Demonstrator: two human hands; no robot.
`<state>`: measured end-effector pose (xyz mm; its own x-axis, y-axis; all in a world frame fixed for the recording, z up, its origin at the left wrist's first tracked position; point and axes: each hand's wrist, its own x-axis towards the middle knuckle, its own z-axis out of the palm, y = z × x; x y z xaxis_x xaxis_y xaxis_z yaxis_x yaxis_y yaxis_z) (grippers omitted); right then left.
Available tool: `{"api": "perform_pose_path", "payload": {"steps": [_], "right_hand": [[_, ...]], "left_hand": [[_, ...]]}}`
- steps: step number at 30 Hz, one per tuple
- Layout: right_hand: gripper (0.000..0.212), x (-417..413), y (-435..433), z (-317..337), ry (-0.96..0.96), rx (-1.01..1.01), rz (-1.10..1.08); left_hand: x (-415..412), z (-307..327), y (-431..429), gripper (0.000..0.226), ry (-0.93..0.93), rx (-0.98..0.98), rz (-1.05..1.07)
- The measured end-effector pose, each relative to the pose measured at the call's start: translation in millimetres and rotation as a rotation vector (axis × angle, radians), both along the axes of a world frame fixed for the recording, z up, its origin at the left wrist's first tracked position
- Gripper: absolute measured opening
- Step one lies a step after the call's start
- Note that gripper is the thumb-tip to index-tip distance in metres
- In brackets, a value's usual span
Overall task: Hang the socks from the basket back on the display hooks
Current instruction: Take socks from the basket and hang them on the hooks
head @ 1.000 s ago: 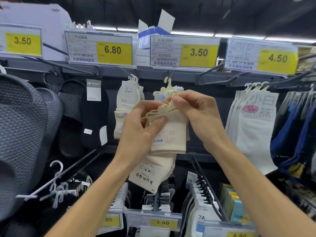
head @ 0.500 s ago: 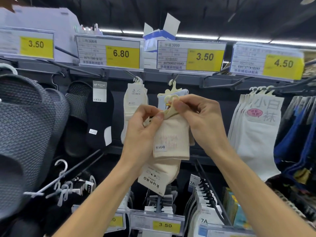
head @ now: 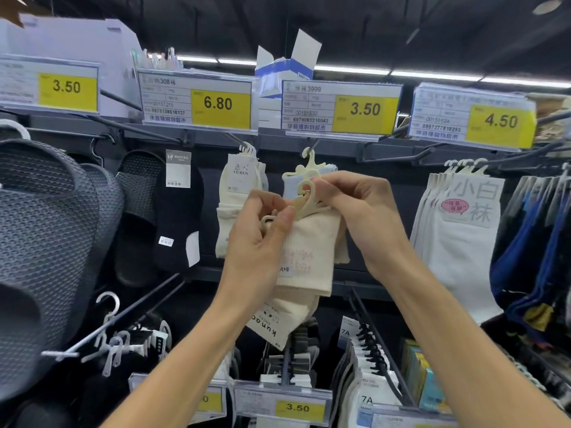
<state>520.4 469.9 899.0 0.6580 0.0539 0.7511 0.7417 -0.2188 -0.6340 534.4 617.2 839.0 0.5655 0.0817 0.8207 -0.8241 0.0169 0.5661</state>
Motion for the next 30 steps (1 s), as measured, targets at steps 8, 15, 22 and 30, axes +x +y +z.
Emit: {"api": "perform_pose_path", "payload": {"steps": [8,15,22,30], "right_hand": [[0.019,-1,4,-6,-0.002,-0.058,0.067],[0.025,4,3,-7,-0.018,-0.083,-0.054],[0.020,42,-14,22,-0.055,0.095,-0.229],[0.024,71,8,34,-0.027,-0.098,-0.299]], "left_hand": [[7,3,-1,0.011,0.023,-0.071,0.097],[3,4,-4,0.012,0.060,0.027,0.156],[-5,-16,11,0.045,0.182,0.389,0.267],[-7,-49,24,0.058,0.382,0.950,0.359]]}}
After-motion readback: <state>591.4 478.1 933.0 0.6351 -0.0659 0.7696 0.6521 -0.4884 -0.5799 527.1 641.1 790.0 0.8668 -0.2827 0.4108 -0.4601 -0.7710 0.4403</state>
